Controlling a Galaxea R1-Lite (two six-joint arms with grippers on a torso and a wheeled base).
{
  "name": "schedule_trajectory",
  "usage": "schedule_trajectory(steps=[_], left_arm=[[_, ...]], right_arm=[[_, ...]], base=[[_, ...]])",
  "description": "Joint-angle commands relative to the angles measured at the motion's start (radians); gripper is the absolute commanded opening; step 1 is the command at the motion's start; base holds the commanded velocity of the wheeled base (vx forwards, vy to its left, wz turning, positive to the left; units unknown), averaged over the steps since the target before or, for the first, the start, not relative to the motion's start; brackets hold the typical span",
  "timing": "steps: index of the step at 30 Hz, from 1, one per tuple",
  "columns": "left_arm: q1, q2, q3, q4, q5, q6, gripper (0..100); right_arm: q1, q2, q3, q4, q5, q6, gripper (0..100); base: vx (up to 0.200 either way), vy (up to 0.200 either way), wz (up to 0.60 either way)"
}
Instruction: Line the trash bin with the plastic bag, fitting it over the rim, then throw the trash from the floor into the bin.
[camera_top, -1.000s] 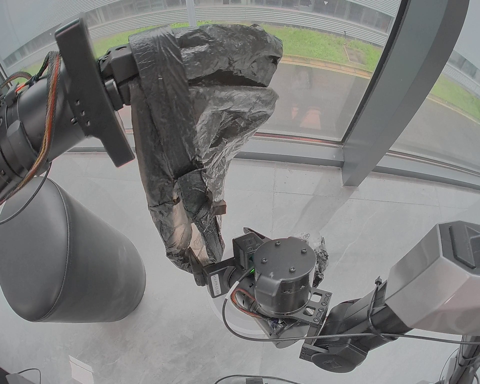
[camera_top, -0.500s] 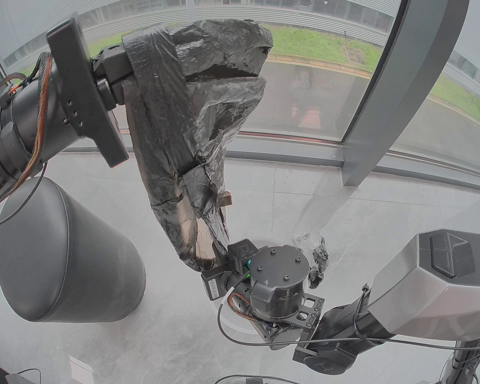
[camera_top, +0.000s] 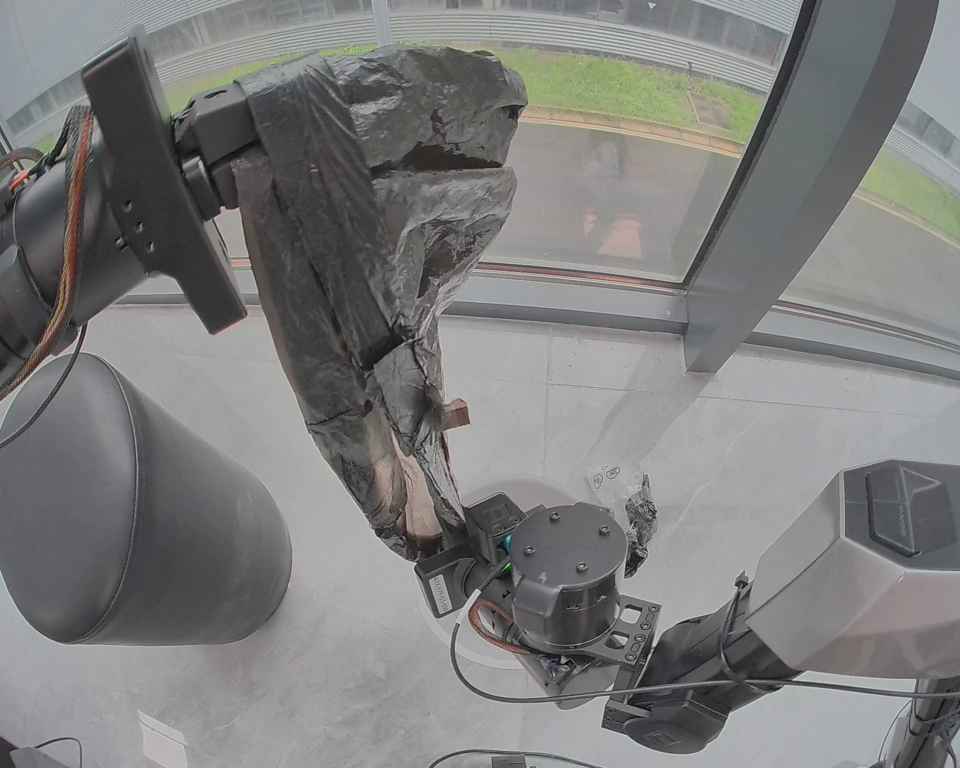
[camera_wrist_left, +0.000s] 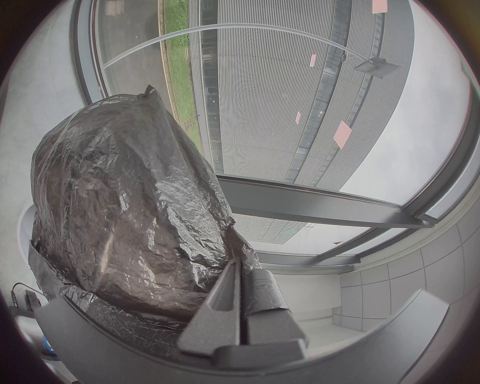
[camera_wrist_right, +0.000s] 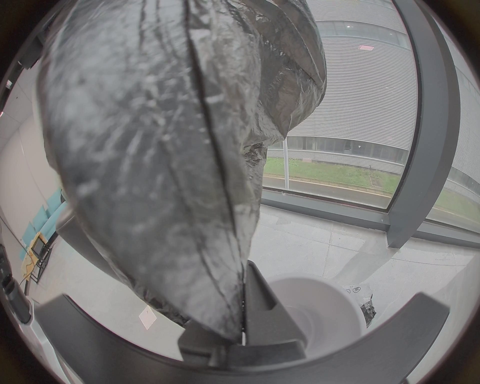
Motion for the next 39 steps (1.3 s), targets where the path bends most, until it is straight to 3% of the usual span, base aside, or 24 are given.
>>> schedule_trajectory(steps=[1, 8, 10, 15, 20, 23, 33, 39], left_arm=[[0.009, 0.001, 0.005, -0.001, 0.001, 0.002, 0], [0.072, 0.031, 0.064, -0.007, -0.006, 0.067, 0], [0.086, 0.031, 0.103, -0.009, -0.009, 0.084, 0], [0.09, 0.031, 0.157, -0.009, -0.012, 0.113, 0], [0.092, 0.039, 0.195, -0.01, -0.009, 0.128, 0], [0.094, 0.051, 0.212, -0.012, -0.01, 0.131, 0], [0.09, 0.105, 0.23, -0.013, -0.013, 0.134, 0], [0.09, 0.127, 0.25, -0.015, -0.013, 0.134, 0]], right_arm=[[-0.035, -0.063, 0.059, 0.049, 0.035, -0.023, 0], [-0.089, -0.222, 0.146, 0.294, 0.271, -0.04, 0], [-0.119, -0.291, 0.154, 0.421, 0.394, -0.04, 0], [-0.158, -0.349, 0.119, 0.578, 0.526, -0.037, 0], [-0.17, -0.36, 0.045, 0.75, 0.666, 0.064, 0], [-0.187, -0.374, 0.039, 0.793, 0.79, 0.101, 0], [-0.221, -0.409, 0.036, 0.966, 0.962, 0.092, 0], [-0.233, -0.438, 0.041, 1.08, 1.048, 0.029, 0]], base=[[0.0, 0.0, 0.0], [0.0, 0.0, 0.0], [0.0, 0.0, 0.0], [0.0, 0.0, 0.0], [0.0, 0.0, 0.0], [0.0, 0.0, 0.0], [0.0, 0.0, 0.0], [0.0, 0.0, 0.0]])
